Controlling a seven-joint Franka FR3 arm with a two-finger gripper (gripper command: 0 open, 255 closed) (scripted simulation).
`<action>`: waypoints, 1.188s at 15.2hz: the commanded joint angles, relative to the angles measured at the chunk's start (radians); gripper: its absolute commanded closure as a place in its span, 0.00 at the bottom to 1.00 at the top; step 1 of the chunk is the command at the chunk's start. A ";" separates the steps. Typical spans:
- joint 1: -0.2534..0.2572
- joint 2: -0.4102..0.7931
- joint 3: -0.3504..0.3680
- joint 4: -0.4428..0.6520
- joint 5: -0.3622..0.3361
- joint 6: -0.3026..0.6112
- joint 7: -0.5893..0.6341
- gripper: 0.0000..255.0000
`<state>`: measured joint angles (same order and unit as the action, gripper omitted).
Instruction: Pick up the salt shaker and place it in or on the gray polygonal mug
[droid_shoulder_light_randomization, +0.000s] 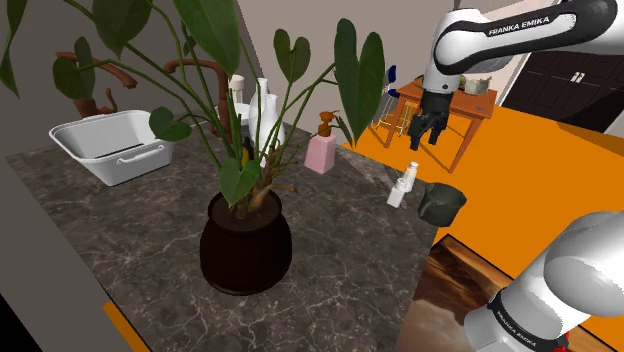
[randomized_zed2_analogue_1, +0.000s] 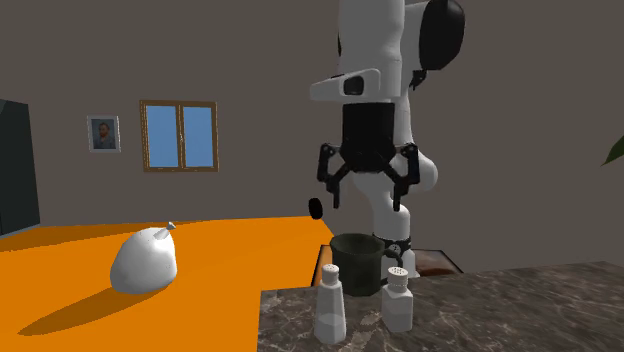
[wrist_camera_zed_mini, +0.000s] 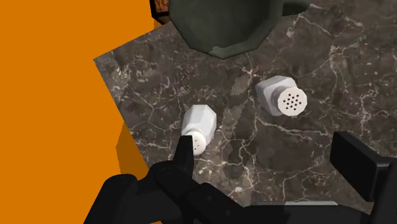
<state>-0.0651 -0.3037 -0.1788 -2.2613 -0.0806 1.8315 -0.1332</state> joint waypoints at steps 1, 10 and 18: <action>-0.008 0.070 -0.022 0.021 0.007 0.031 -0.025 0.00; -0.039 0.341 -0.075 0.114 0.062 0.139 -0.108 0.00; -0.041 0.366 -0.075 0.050 0.068 0.228 -0.112 0.00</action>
<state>-0.1059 0.0625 -0.2540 -2.2072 -0.0126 2.0544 -0.2453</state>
